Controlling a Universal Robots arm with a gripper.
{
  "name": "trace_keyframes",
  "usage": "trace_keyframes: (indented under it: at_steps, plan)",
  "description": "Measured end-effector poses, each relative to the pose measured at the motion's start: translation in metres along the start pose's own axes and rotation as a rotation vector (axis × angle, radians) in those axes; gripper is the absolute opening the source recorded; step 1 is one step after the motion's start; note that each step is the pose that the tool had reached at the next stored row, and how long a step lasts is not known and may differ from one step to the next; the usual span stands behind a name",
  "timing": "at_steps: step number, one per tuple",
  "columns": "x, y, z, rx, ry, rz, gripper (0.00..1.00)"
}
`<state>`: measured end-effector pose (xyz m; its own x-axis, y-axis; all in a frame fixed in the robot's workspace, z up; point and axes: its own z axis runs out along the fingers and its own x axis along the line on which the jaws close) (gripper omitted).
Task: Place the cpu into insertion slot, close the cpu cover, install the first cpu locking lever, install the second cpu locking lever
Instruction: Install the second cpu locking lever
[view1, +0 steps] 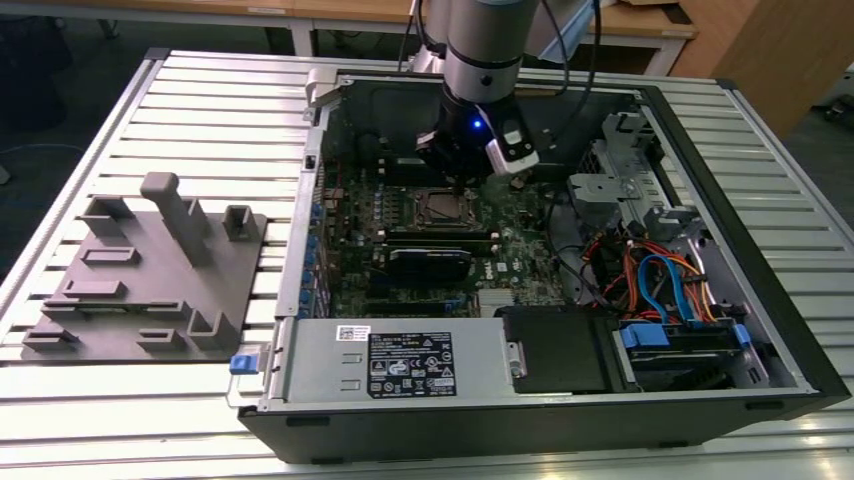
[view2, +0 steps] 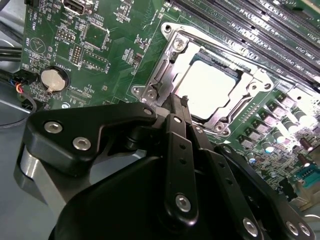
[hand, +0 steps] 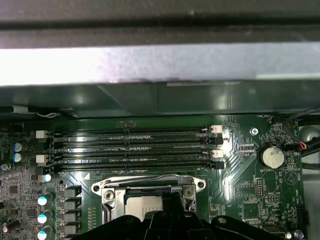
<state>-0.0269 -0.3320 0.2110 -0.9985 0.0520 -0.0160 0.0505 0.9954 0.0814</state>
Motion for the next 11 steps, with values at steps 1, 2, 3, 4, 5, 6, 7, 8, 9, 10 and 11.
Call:
trace_keyframes:
  at_steps: [1, 2, 3, 4, 5, 6, 7, 8, 9, 10, 11]
  plan:
    - [0.0, -0.0001, 0.0, 0.0002, 0.0, 0.0, 0.1]
    - [0.0, -0.0002, -0.0001, 0.0002, 0.0, 0.0, 0.1]
    - [0.0, -0.0002, -0.0001, 0.0001, 0.0, 0.0, 0.1]
    - [0.0, -0.0002, -0.0001, 0.0002, 0.0001, 0.0, 0.1]
    - [0.0, -0.0002, -0.0001, 0.0001, 0.0001, 0.0, 0.1]
    - [0.0, -0.0003, -0.0001, 0.0002, 0.0001, 0.0, 0.1]
    - [0.0, -0.0003, -0.0001, 0.0001, 0.0001, 0.0, 0.1]
    - [0.0, -0.0003, -0.0001, 0.0002, 0.0001, 0.0, 0.1]
    - [0.0, -0.0003, -0.0001, 0.0001, 0.0001, 0.0, 0.1]
    - [0.0, -0.0003, -0.0001, 0.0001, 0.0001, 0.0, 0.1]
    - [0.0, -0.0003, -0.0001, 0.0002, 0.0001, 0.0, 0.1]
